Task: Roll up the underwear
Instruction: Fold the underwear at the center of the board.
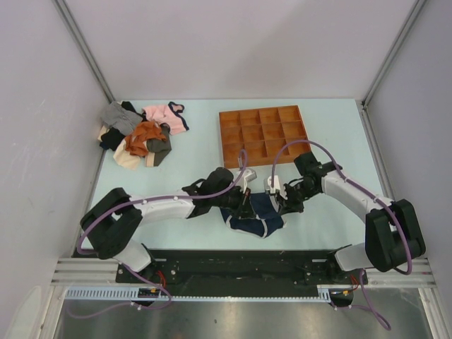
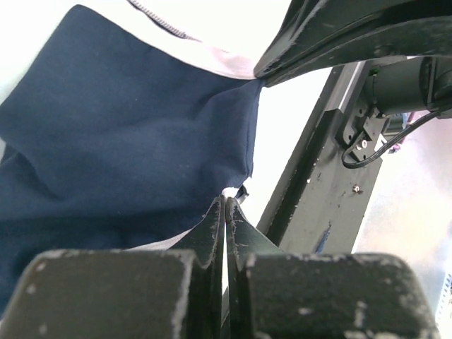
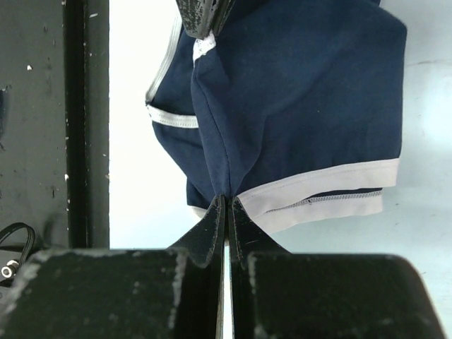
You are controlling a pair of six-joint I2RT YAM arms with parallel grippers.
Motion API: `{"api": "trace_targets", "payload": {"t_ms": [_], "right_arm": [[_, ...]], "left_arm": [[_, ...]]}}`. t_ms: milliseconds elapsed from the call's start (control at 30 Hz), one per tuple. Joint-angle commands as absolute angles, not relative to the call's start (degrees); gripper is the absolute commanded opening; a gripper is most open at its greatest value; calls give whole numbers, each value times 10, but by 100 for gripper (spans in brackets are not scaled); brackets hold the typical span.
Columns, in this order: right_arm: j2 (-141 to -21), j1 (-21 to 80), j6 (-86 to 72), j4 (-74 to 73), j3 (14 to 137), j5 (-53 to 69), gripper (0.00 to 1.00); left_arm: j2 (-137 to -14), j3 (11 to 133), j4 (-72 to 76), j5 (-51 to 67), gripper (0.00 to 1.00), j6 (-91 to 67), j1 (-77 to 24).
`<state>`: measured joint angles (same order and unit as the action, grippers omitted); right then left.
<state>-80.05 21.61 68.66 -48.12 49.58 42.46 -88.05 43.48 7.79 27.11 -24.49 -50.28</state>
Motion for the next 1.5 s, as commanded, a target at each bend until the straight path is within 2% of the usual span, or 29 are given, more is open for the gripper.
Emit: {"api": "trace_targets", "payload": {"t_ms": [0,600,1133,1467], "right_arm": [[-792,214,706,-470,489,424,0],[-831,202,749,-494,471,414,1],[-805,194,788,-541,470,450,2],[-824,191,788,-535,466,436,3]], "left_arm": [[-881,437,107,260,0,-261,-516],[-940,437,135,260,1,-287,-551],[-913,430,141,248,0,-301,-573],[-947,429,158,258,2,-314,-588]]}}
